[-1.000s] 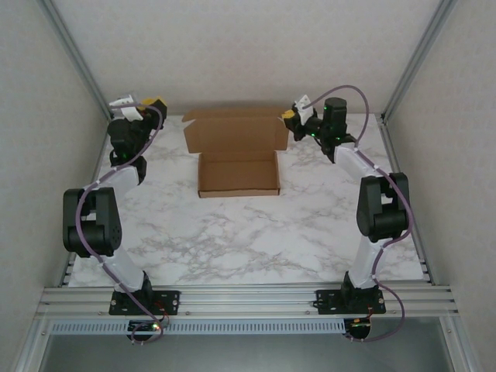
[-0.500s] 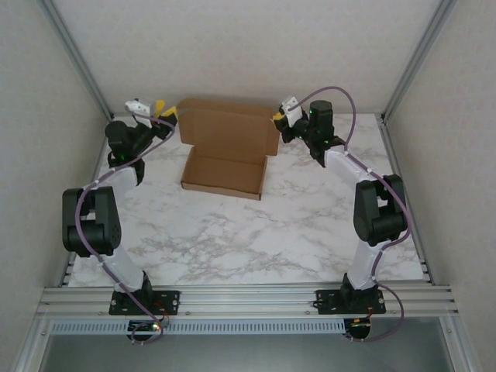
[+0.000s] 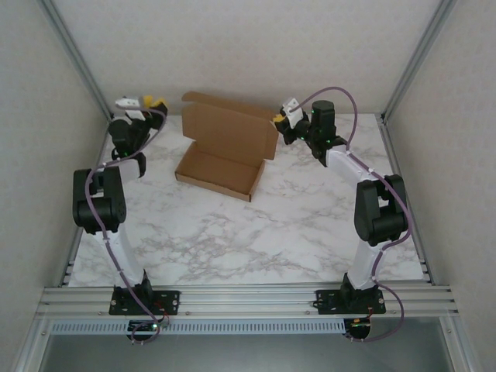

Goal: Fold the paper box

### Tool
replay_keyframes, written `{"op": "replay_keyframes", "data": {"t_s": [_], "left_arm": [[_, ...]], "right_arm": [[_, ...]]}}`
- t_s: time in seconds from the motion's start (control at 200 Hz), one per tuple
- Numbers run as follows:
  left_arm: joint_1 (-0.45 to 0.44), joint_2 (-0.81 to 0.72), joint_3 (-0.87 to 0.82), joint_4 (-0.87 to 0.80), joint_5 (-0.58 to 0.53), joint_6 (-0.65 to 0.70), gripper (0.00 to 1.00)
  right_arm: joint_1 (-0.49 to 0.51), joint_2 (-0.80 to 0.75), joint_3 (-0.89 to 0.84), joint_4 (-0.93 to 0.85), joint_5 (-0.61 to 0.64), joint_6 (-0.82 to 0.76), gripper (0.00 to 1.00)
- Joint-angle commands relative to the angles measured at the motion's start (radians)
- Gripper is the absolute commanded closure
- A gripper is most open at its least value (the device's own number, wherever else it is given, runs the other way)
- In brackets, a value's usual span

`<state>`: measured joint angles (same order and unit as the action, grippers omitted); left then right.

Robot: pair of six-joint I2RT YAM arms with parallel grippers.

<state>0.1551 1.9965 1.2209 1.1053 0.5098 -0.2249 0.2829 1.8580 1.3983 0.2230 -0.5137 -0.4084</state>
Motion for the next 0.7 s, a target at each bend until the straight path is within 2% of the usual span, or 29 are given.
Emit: {"op": "replay_keyframes", "data": {"t_s": [0.0,0.07,0.27,0.506,0.696], "left_arm": [[0.011,0.06,0.142,-0.093,-0.302,-0.175,0.51],[-0.005,0.144,0.257,-0.186,-0.256,-0.17,0.5],[-0.02,0.398,0.505,-0.226,-0.052,-0.261,0.5],[-0.051,0.478,0.545,-0.198,-0.01,-0.341,0.51],[-0.087,0.488,0.521,-0.163,0.123,-0.376,0.54]], "right_arm": [[-0.003,-0.006,-0.02,-0.042,-0.057,-0.033,0.98],[-0.002,-0.007,-0.028,-0.036,-0.071,-0.036,0.98],[-0.002,-0.005,-0.035,-0.018,-0.091,-0.04,0.98],[-0.003,-0.004,-0.034,-0.007,-0.091,-0.043,0.99],[0.0,-0.007,-0.036,0.007,-0.089,-0.036,0.99]]}}
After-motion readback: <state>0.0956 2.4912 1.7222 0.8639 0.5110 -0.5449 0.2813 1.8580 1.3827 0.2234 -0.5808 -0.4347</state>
